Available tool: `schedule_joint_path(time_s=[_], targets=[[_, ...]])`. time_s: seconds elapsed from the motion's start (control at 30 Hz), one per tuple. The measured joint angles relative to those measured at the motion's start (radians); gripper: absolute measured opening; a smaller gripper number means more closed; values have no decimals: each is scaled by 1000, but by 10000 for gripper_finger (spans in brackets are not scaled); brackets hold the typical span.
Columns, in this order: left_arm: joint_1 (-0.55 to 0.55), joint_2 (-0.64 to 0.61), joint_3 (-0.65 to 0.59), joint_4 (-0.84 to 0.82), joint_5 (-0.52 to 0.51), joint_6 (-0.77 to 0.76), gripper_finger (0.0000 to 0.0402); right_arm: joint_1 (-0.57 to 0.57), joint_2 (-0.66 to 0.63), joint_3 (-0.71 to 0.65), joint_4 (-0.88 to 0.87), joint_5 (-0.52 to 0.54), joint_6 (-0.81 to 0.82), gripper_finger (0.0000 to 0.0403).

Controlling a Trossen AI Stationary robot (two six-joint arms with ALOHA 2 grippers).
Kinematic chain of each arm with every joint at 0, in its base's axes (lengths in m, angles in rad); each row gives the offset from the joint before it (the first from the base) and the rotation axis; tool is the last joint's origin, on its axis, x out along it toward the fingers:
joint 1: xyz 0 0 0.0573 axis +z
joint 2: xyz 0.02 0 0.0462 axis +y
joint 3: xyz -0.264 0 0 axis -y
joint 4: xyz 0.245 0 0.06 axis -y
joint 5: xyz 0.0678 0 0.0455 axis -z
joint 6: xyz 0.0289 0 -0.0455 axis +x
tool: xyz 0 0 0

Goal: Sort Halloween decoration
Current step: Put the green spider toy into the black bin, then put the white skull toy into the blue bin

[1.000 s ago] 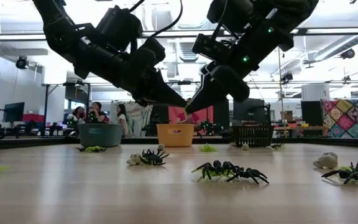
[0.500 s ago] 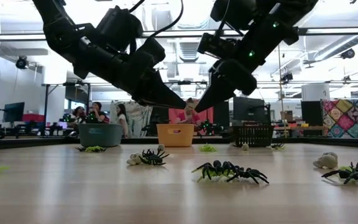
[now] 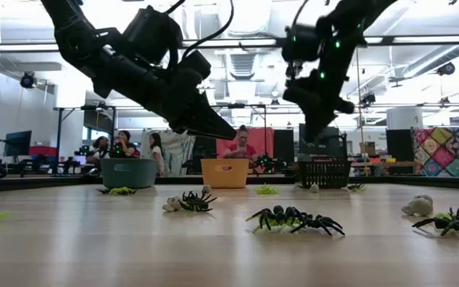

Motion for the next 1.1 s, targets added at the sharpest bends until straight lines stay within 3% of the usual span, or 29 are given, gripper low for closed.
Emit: schedule_joint_path(time_s=[0.17,0.3,0.73,0.97,1.1], targets=[[0,0,0,-2,0,-22,125,-154,45,-7,-12,-115,2,11],[0,0,0,-4,0,-23,126,-191,71,-20,-7,-129,0,24],[0,0,0,-4,-8,-37,126,-183,64,-8,35,-111,8,147],[0,0,0,-4,-11,-78,126,-104,-20,-16,40,-110,17,154],[0,0,0,-6,-83,-129,126,-3,-81,-28,56,-110,-5,144]])
